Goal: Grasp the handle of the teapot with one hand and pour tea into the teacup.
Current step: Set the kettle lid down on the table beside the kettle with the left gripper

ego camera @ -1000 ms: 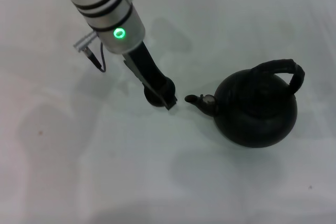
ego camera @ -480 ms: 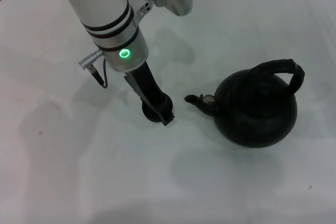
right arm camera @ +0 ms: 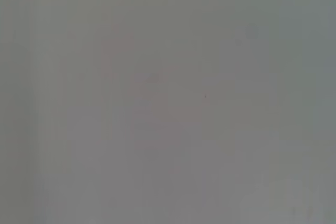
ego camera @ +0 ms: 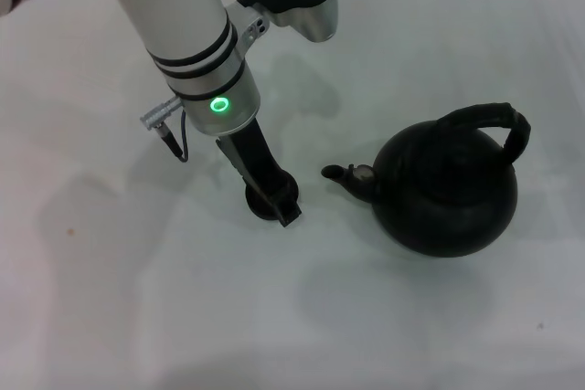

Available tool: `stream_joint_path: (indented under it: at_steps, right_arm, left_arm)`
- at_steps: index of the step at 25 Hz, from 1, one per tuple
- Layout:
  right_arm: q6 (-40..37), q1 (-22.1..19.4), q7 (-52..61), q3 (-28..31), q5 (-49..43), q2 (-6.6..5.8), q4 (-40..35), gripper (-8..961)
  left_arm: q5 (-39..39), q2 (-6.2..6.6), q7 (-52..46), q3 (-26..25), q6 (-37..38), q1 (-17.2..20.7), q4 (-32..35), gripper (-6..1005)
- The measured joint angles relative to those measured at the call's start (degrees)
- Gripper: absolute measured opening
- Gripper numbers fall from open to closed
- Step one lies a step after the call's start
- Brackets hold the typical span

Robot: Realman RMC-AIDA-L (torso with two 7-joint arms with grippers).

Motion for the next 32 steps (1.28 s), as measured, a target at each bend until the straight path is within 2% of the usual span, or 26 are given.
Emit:
stream_joint_path:
  at_steps: [10,32]
  right_arm:
    - [0.0,0.1,0.0,0.0,0.0,0.0,-0.1,757]
    - [-0.3,0.1,0.0,0.0,-0.2,0.0,0.0,757]
  left_arm:
    - [0.0,-0.08,-0.5,2.0,0.2,-0.2,-0.6,702]
    - [0.0,-0.1,-1.3,2.8,0.6,-0.1,-0.6,724]
